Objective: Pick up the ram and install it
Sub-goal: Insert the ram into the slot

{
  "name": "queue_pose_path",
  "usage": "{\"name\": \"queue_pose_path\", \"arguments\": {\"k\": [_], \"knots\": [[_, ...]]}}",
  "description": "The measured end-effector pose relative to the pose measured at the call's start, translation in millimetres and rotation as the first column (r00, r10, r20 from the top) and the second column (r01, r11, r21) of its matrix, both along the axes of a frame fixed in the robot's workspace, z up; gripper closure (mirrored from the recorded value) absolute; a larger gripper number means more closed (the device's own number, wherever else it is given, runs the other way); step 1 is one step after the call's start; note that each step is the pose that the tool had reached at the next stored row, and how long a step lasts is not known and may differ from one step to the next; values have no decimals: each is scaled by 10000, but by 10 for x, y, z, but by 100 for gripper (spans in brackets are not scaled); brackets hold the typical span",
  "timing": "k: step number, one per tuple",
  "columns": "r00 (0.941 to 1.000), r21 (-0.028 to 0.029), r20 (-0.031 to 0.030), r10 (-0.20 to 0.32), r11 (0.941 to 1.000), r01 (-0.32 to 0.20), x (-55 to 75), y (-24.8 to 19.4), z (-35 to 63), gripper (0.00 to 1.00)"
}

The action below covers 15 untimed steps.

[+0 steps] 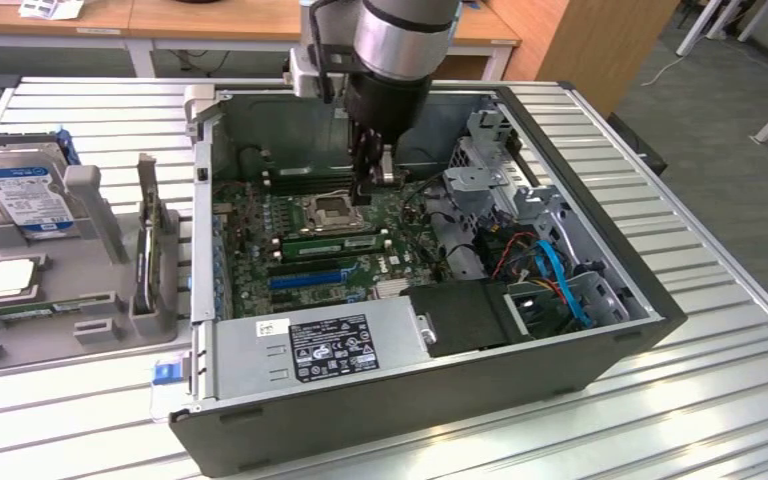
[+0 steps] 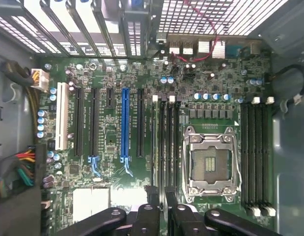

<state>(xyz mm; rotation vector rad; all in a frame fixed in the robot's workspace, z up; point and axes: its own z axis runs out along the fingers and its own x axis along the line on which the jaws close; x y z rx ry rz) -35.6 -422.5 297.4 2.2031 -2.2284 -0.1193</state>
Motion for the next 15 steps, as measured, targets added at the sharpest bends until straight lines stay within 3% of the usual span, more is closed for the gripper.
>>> {"name": "queue_pose_path", "arguments": {"k": [10, 15], "knots": [[10000, 0, -1, 0, 10000, 0, 3, 0, 269, 81], [10000, 1, 0, 0, 10000, 0, 3, 0, 335, 81]]}}
